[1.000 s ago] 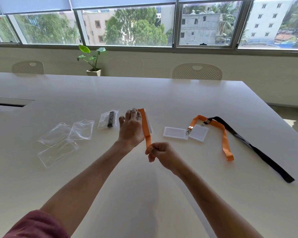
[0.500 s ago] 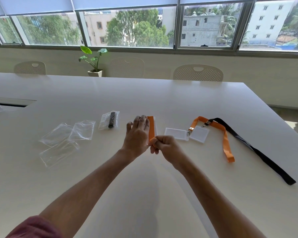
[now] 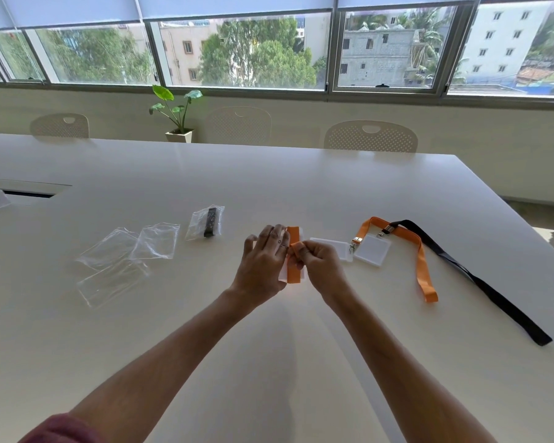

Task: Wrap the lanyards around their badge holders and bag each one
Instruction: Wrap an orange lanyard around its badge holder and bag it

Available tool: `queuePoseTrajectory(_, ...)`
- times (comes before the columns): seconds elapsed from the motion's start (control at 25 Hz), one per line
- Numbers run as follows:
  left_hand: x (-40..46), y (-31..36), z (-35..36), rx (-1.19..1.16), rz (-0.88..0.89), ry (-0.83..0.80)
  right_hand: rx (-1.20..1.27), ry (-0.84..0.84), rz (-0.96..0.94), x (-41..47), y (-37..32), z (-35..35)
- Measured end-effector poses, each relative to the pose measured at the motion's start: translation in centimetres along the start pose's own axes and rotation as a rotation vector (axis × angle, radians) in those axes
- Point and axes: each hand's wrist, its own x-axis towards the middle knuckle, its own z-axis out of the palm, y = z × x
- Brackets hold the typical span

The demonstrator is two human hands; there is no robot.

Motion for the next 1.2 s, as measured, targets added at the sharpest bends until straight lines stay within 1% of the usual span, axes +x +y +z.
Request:
queuePoseTrajectory(0.16, -0.5, 0.1, 0.0, -0.025, 0.014, -0.018, 0.015, 0.018, -0.014, -0.1, 0.8, -0.4)
queuePoseTrajectory(0.32, -0.8, 0.2, 0.2, -0.036, 0.021, -0.043, -0.049, 0.023, -0.044, -0.3, 1.8, -0.4)
queuePoseTrajectory(0.4, -1.0, 0.2, 0.3, -0.040, 0.024, -0.056, -0.111, 0.025, -0.075, -0.3, 2.0, -0.6)
queuePoseTrajectory(0.52, -1.3, 0.2, 0.5, -0.031, 0.031, -0.087, -0.275, 0.066, -0.155, 0.1, 2.2, -1.0)
queuePoseTrajectory(0.76, -1.5, 0.1, 0.5, -0.030, 0.050, -0.089, -0.545, 0.112, -0.324, 0.7, 2.1, -1.5)
queuePoseTrajectory(0.96, -1.5, 0.0, 0.5, -0.023, 0.054, -0.065, -0.681, 0.143, -0.438, 0.8, 1.9, -1.3)
queuePoseTrajectory(1.2, -1.8, -0.1, 0.8, 0.007, 0.046, -0.067, -0.715, 0.155, -0.488, 1.1, 1.8, -1.0)
